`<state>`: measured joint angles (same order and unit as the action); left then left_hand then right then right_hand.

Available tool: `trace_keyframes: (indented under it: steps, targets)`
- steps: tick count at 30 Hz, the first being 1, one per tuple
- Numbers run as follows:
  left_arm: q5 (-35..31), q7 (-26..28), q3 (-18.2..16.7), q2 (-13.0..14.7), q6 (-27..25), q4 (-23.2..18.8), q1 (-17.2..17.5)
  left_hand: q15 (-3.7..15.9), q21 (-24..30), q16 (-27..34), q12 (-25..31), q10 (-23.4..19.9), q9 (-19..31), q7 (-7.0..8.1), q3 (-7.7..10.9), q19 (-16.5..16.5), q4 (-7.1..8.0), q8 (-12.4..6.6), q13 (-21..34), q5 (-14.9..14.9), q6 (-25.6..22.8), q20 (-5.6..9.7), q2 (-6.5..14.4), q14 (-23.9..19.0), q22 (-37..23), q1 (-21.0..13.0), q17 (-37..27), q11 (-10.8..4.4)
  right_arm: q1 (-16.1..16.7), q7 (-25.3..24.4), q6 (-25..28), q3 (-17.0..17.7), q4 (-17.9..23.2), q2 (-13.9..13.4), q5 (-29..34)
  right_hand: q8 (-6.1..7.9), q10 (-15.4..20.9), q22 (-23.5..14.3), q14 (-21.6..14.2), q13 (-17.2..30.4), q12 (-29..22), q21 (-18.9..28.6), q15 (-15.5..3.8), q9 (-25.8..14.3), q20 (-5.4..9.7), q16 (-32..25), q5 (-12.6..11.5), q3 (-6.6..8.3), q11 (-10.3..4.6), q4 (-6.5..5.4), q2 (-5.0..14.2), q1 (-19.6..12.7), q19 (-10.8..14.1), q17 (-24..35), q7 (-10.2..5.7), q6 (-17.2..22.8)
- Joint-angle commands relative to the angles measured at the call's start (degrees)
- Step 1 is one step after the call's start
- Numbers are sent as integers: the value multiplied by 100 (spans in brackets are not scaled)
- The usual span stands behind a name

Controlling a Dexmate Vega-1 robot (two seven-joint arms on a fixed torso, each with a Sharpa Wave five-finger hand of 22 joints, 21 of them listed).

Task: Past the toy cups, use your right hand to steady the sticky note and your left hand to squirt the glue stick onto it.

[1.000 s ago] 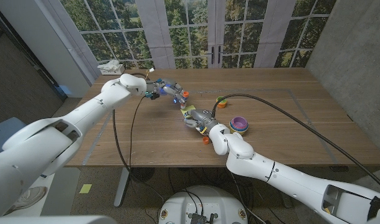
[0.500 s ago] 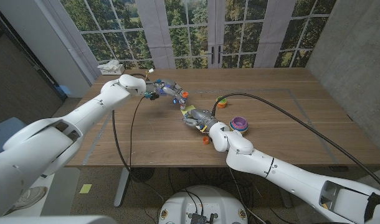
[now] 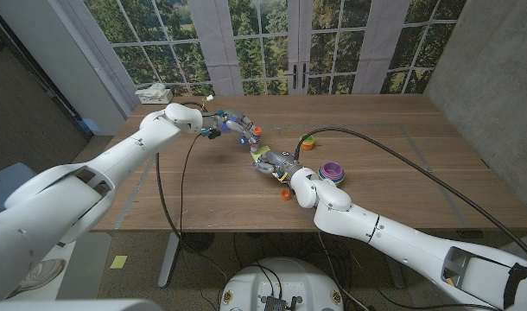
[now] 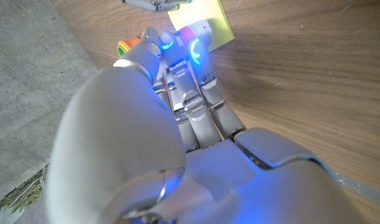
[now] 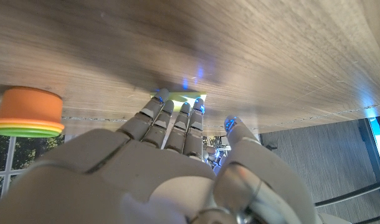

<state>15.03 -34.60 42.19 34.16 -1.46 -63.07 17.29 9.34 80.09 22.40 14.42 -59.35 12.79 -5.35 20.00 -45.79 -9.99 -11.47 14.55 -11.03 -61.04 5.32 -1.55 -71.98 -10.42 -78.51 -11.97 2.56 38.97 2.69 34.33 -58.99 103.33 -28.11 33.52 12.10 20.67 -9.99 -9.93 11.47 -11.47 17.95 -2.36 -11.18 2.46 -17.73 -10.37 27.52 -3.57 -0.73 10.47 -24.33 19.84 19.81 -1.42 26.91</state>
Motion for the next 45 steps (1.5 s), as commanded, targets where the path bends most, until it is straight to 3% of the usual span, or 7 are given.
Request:
trace_keyframes:
  steps: [1,8,15,17,27,35,45]
  targets:
    - [-73,-63,86,-91,99,251,-64,451,-7,-11,-1,-905,31,371,38,-54,26,-33,547,-33,-649,645,213,-361,4,-186,5,-922,-90,75,21,-51,-58,-29,-122,19,48,-9,7,3,-52,-29,-544,-17,187,22,19,-2,19,-65,-20,106,7,12,9,68]
    - [-14,-200,84,-379,596,1098,-226,451,-15,-37,-16,-898,31,419,37,-51,34,-35,541,-12,-652,644,227,-333,4,-180,14,-951,-153,117,51,-109,-94,-31,-130,14,56,-8,-4,2,-52,-41,-546,-15,185,44,18,3,36,-97,-24,152,12,-10,9,78]
    - [-27,-268,102,-605,1058,1696,-346,453,-24,-70,-26,-912,28,502,23,-47,47,-46,531,23,-684,637,223,-293,2,-152,24,-1078,-233,150,52,-130,-171,5,-178,10,69,-8,-24,1,-54,-53,-538,-13,182,61,16,12,36,-121,-25,190,15,-31,17,90]
    - [48,-443,97,-800,1280,2184,-470,454,-37,-77,-31,-908,28,510,24,-34,48,-43,529,30,-676,634,224,-284,7,-149,26,-1079,-251,155,48,-131,-198,19,-200,8,71,-8,-25,1,-53,-56,-541,-12,183,67,17,13,41,-129,-26,202,17,-36,14,92]
    - [-114,-654,286,-1350,1820,3558,-954,457,-82,-135,-58,-875,27,528,30,-17,49,-42,519,60,-668,629,228,-197,18,-144,44,-1099,-338,160,3,-145,-307,67,-309,3,82,-7,-56,-1,-53,-69,-561,-10,179,84,15,26,38,-133,-33,226,29,-64,10,102]
    - [-235,-557,441,-1606,1860,4073,-1148,457,-92,-150,-66,-877,27,527,29,-23,49,-44,513,74,-668,632,230,-180,16,-143,45,-1104,-393,185,25,-182,-331,65,-330,0,106,-7,-82,-2,-57,-78,-587,-8,185,95,15,39,39,-149,-23,254,47,-83,20,116]
    - [-277,-378,573,-1719,1909,4137,-1218,457,-97,-155,-70,-891,27,526,25,-34,46,-45,505,84,-668,636,232,-187,12,-147,42,-1107,-365,160,-39,-154,-288,5,-418,-2,139,-7,-146,-4,-62,-84,-601,-7,236,114,14,69,43,-170,-21,291,92,-125,45,142]
